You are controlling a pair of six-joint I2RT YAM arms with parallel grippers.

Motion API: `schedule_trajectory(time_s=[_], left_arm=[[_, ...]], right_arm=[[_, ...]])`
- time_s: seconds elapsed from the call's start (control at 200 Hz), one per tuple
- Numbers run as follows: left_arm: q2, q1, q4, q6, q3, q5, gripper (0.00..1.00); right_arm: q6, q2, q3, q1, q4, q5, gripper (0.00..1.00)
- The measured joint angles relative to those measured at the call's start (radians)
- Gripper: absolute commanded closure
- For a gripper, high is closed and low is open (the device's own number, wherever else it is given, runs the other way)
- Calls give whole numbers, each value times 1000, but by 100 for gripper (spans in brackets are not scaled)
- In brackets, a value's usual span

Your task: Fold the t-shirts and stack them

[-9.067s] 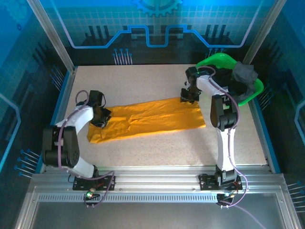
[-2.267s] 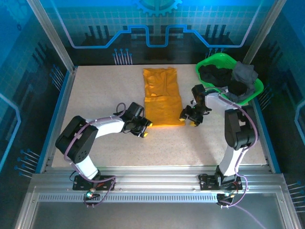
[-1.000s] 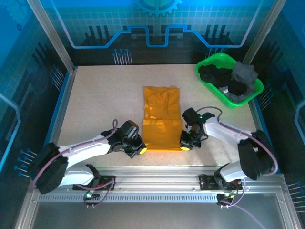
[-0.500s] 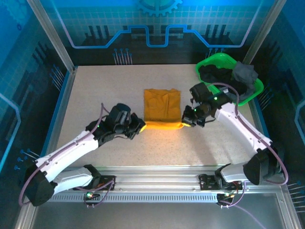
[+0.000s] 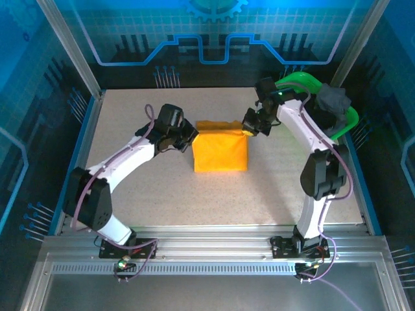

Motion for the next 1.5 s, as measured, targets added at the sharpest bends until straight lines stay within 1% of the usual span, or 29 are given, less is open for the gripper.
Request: schedule_trajectory(time_s=[0.09, 0.115, 0.145, 0.165, 0.195, 0.21, 0.24, 0.28, 0.35, 0.385, 0.47, 0.535, 0.63, 0.71, 0.765, 0.85, 0.915, 0.945, 1.01, 1.135, 1.305, 1.421, 1.496], left_arm=[[105, 27, 14, 15, 93, 25, 100], [145, 36, 20, 22, 128, 32, 100], [191, 46, 28, 30, 167, 40, 100], [224, 52, 33, 32, 196, 45, 93], [270, 62, 38, 38, 235, 51, 78], [294, 67, 41, 45, 254, 56, 73], [335, 76, 45, 51, 287, 60, 68], [386, 87, 44, 61, 329, 63, 64], [438, 101, 42, 73, 367, 56, 57], [443, 107, 35, 80, 367, 51, 56], [423, 106, 31, 82, 346, 37, 56], [360, 89, 45, 80, 270, 23, 53], [218, 30, 67, 26, 96, 3, 51], [87, -48, 117, -82, -86, -7, 45], [25, -103, 152, -159, -196, -21, 40], [-8, -166, 206, -279, -315, -55, 40], [3, -194, 260, -363, -364, -85, 39], [14, -206, 279, -395, -368, -97, 37], [45, -232, 338, -460, -360, -130, 36], [144, -310, 432, -582, -290, -179, 35], [286, -392, 454, -706, -158, -195, 34], [357, -406, 440, -734, -73, -206, 35], [384, -405, 447, -753, -44, -224, 39]], right_arm=[[0, 102, 109, -24, -5, -7, 100], [1, 131, 137, -31, -6, -8, 95], [0, 171, 177, -41, -8, -9, 87], [1, 196, 205, -47, -11, -10, 81], [-2, 243, 256, -57, -16, -12, 67], [-4, 268, 282, -62, -16, -13, 61], [-9, 313, 331, -71, -14, -14, 52], [-18, 373, 401, -80, -23, -14, 46], [-46, 483, 535, -92, -37, -14, 42], [-58, 517, 577, -95, -46, -13, 40], [-86, 531, 583, -93, -65, -5, 40], [-101, 479, 498, -91, -45, -3, 40], [-108, 307, 241, -88, 15, -2, 41], [-101, 118, 0, -79, 89, -5, 41], [-92, -19, -158, -69, 145, -8, 41], [-76, -205, -352, -45, 232, -28, 41], [-68, -302, -462, -33, 284, -48, 41], [-66, -337, -510, -32, 305, -58, 41], [-62, -386, -594, -34, 331, -68, 41], [-63, -414, -687, -45, 343, -85, 41], [-74, -451, -714, -94, 339, -96, 41], [-86, -489, -715, -128, 339, -108, 41], [-93, -510, -723, -145, 339, -116, 41]])
